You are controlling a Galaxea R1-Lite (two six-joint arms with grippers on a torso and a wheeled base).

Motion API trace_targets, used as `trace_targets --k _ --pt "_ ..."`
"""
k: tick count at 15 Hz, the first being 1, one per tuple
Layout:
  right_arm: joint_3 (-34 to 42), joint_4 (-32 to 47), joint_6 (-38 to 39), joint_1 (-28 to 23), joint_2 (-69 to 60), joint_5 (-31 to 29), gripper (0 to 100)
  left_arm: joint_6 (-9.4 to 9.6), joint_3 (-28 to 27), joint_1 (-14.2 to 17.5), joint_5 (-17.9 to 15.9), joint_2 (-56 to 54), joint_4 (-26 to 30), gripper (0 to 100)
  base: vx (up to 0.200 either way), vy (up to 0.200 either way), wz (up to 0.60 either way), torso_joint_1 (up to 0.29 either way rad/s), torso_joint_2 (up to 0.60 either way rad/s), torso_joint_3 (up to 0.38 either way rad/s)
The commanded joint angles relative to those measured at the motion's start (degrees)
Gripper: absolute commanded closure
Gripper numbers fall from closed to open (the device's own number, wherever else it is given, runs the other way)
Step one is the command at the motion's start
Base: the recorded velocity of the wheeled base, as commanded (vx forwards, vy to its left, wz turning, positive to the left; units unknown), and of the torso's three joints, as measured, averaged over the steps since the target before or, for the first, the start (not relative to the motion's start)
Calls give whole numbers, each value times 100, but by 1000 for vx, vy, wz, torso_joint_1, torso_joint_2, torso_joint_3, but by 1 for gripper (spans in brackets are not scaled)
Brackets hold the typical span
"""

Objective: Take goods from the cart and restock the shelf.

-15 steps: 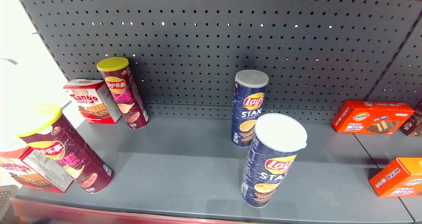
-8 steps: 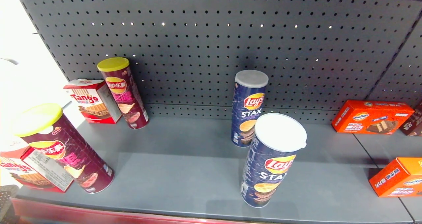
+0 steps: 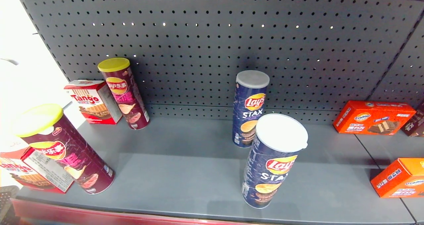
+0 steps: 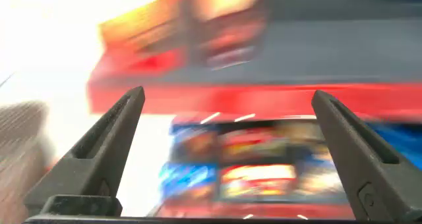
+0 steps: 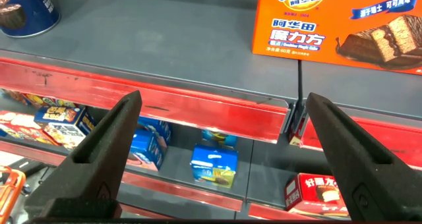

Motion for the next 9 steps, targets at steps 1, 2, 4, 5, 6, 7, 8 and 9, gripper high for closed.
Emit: trace_targets --k 1,2,4,5,6,7,8,9 --pt "0 -4 -2 0 9 0 0 -139 0 2 270 32 120 0 0 0 0 0 0 0" --pt "0 -4 -2 0 0 0 0 -69 0 2 182 32 120 0 0 0 0 0 0 0" --pt "0 -4 -2 0 9 0 0 1 0 11 103 41 120 0 0 0 0 0 0 0" --pt "0 -4 -2 0 9 0 0 -25 -9 20 182 50 137 0 0 0 0 0 0 0" --pt "0 -4 -37 0 9 53 0 -25 -9 20 208 50 137 0 0 0 0 0 0 0" --pt "0 -4 -19 0 9 53 0 -25 -9 11 200 41 129 0 0 0 0 0 0 0" --pt "0 -4 7 -61 9 18 0 -34 -9 2 200 32 129 0 0 0 0 0 0 0" --pt "-9 -4 -19 -149 9 53 0 -43 0 2 200 32 111 0 0 0 0 0 0 0"
